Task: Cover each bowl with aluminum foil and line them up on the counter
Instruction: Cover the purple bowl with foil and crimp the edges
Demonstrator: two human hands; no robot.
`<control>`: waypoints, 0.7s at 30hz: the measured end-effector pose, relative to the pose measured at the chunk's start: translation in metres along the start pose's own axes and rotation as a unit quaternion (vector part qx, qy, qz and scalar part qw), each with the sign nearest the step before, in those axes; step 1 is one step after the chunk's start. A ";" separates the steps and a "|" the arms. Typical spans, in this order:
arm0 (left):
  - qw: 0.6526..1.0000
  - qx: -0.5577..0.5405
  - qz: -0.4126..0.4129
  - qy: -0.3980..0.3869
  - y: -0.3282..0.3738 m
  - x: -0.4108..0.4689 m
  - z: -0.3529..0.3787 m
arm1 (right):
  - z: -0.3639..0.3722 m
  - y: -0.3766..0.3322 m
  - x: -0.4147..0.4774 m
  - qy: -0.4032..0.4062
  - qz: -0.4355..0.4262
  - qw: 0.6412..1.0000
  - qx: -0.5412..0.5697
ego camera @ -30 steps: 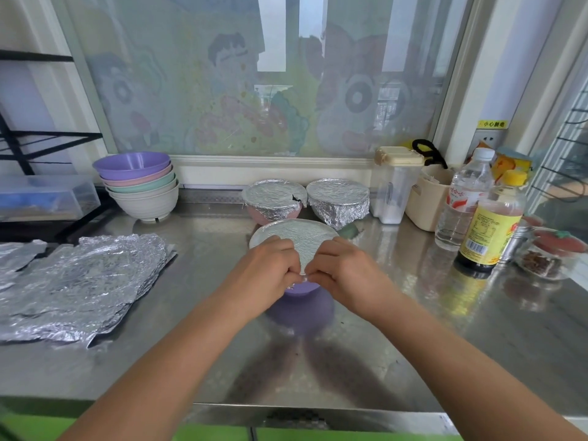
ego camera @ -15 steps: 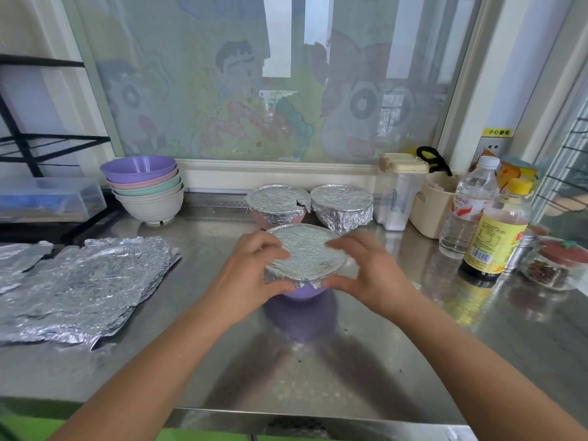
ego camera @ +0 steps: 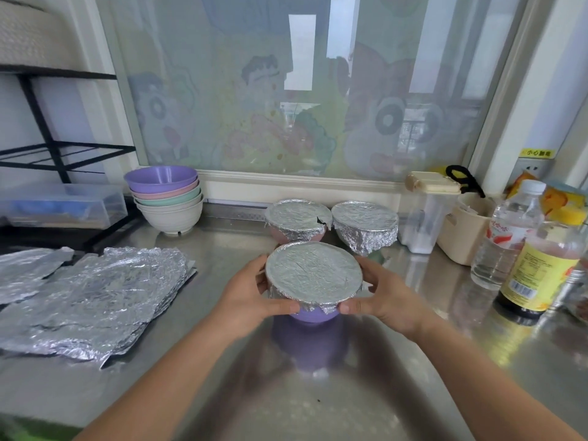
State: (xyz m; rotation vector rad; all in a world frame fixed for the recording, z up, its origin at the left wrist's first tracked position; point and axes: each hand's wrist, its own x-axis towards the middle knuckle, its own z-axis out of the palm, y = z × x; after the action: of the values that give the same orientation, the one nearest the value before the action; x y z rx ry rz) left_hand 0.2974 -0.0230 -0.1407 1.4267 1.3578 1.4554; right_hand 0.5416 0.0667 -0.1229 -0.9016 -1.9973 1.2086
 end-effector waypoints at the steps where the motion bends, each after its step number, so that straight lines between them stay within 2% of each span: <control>1: 1.000 0.001 -0.001 0.003 0.001 -0.001 -0.008 | 0.008 -0.002 0.002 0.003 -0.006 1.000 0.007; 8: 0.999 -0.001 -0.021 0.033 0.009 -0.010 -0.103 | 0.092 -0.026 0.062 -0.027 -0.052 0.995 0.081; 12: 0.997 -0.048 -0.031 0.059 0.006 0.010 -0.146 | 0.139 -0.031 0.115 -0.024 -0.073 0.991 0.112; 17: 0.978 -0.172 -0.062 0.101 -0.010 0.076 -0.176 | 0.174 -0.017 0.177 0.034 -0.059 0.985 0.157; 21: 0.949 -0.242 -0.133 0.154 -0.037 0.132 -0.175 | 0.193 -0.004 0.215 0.095 -0.049 0.980 0.168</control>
State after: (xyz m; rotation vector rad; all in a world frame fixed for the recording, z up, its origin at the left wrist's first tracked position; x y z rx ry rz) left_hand 0.0990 0.0741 -0.1169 0.6985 1.1998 1.7220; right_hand 0.2656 0.1457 -0.1579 -0.7117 -1.6068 1.3021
